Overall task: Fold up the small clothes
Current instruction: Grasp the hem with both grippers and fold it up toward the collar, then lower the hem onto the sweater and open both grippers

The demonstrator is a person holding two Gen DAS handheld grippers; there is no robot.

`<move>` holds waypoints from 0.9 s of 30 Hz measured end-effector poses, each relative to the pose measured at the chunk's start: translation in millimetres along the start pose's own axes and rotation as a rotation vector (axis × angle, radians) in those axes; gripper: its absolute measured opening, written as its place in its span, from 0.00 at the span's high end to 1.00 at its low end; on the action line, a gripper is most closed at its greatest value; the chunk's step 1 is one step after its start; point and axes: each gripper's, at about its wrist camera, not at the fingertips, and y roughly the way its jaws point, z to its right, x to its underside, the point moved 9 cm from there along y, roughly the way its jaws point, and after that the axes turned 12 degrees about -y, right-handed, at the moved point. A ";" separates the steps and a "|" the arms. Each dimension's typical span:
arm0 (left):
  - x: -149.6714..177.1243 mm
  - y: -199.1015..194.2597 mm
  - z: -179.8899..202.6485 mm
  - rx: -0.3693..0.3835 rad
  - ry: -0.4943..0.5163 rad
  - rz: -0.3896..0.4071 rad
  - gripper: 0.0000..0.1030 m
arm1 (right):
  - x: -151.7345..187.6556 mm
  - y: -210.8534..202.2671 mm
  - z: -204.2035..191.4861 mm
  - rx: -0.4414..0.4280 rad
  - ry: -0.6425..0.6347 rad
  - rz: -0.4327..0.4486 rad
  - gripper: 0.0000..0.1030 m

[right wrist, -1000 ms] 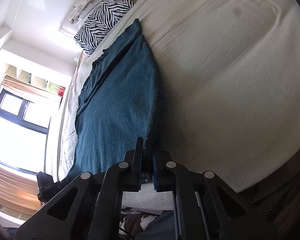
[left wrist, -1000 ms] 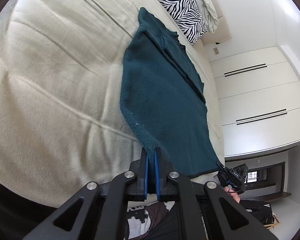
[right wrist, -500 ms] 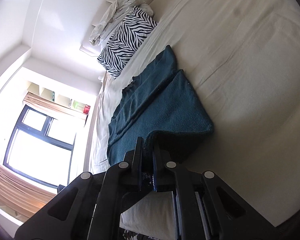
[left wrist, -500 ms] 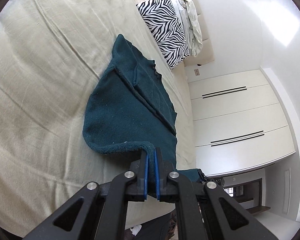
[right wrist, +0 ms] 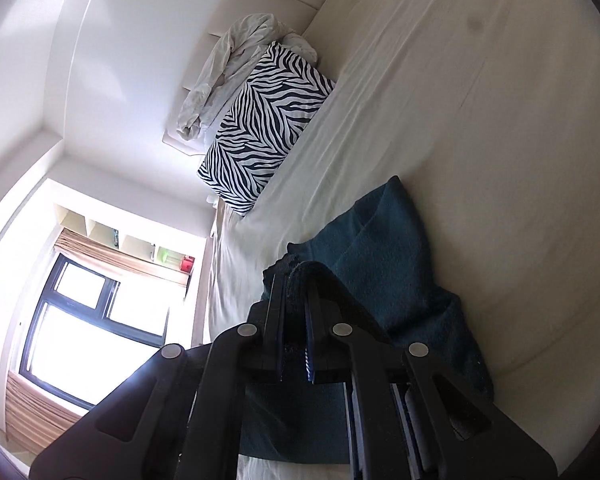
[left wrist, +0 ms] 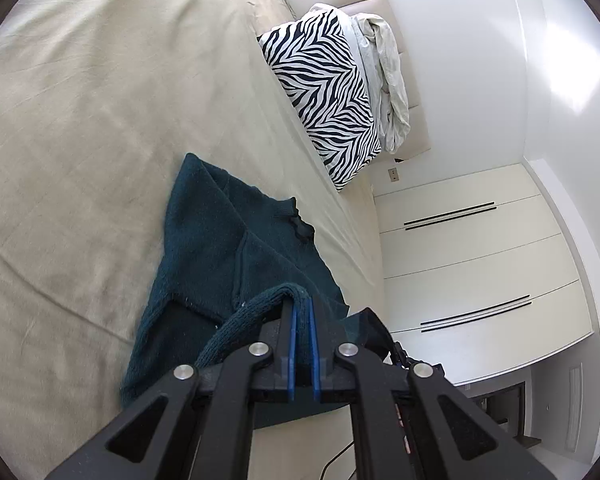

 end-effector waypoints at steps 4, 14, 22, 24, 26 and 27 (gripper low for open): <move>-42.0 36.0 -1.9 -0.020 -0.010 0.017 0.94 | -25.4 53.5 21.4 0.046 0.034 0.012 0.94; -95.7 106.7 -57.0 -0.135 -0.054 0.024 0.82 | -47.5 144.2 98.7 0.248 0.120 -0.030 0.64; -66.7 70.4 -55.5 -0.176 0.066 0.069 0.54 | -43.1 105.0 83.0 0.262 -0.026 -0.015 0.28; -53.2 62.9 -53.9 -0.202 0.114 0.076 0.54 | -27.3 90.3 72.5 0.297 -0.126 -0.055 0.29; -39.0 56.5 -55.4 -0.212 0.148 0.080 0.54 | -8.6 74.9 63.6 0.334 -0.228 -0.087 0.30; -31.3 54.3 -58.0 -0.221 0.160 0.076 0.54 | 0.2 69.5 60.4 0.341 -0.265 -0.106 0.31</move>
